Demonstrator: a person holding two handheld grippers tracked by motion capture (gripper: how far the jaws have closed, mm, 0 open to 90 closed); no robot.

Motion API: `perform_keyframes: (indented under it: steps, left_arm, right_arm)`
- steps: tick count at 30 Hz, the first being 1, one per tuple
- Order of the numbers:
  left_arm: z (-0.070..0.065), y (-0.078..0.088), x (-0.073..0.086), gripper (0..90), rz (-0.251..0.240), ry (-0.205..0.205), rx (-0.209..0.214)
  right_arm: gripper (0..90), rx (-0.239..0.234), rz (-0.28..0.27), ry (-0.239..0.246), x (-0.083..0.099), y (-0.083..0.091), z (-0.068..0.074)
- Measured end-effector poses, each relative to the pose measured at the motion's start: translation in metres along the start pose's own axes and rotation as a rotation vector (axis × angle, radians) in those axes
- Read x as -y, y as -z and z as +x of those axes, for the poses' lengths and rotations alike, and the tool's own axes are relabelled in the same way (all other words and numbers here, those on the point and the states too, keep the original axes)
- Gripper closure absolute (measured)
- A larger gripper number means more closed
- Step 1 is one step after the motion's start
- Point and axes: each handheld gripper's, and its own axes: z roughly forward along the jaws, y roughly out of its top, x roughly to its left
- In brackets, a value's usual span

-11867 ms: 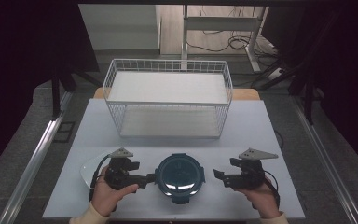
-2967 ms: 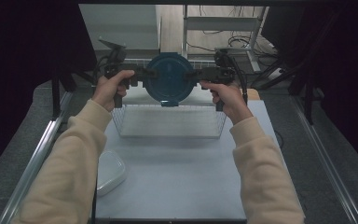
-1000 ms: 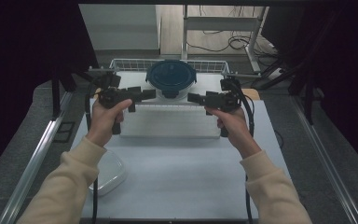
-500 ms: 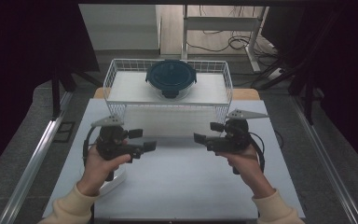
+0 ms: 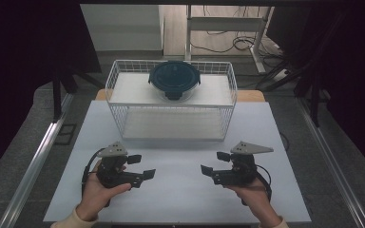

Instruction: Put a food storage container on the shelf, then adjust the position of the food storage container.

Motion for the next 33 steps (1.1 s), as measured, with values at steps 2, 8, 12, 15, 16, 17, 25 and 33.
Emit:
perform_keyframes:
  steps: [2, 8, 12, 15, 16, 17, 25, 33]
  left_arm:
    - [0.001, -0.003, 0.007, 22.4, 0.013, 0.009, 0.000]
    - [0.005, -0.014, 0.022, 23.6, 0.053, 0.023, -0.045]
    - [0.005, -0.015, 0.022, 24.4, 0.059, 0.015, -0.048]
    - [0.006, -0.014, 0.022, 24.8, 0.058, 0.015, -0.048]
    - [0.006, -0.013, 0.022, 24.8, 0.056, 0.016, -0.051]
    - [0.006, -0.011, 0.022, 24.9, 0.052, 0.013, -0.055]
    - [0.010, 0.006, 0.016, 26.6, 0.007, 0.021, -0.064]
    - [0.028, 0.046, 0.008, 28.0, -0.047, 0.044, -0.102]
  right_arm:
    - [19.3, 0.004, 0.002, -0.007, 0.008, 0.000, 0.000]
    - [20.6, 0.017, 0.036, -0.055, 0.024, -0.006, -0.008]
    - [21.7, 0.017, 0.044, -0.029, 0.024, -0.007, -0.006]
    - [22.5, 0.011, 0.049, -0.023, 0.025, -0.008, -0.005]
    - [22.7, 0.007, 0.046, -0.027, 0.026, -0.008, -0.006]
    - [22.8, 0.006, 0.046, -0.032, 0.026, -0.009, -0.006]
    - [23.2, 0.020, 0.033, -0.046, 0.025, -0.006, -0.010]
    - [23.7, 0.027, 0.038, -0.062, 0.025, -0.004, -0.011]
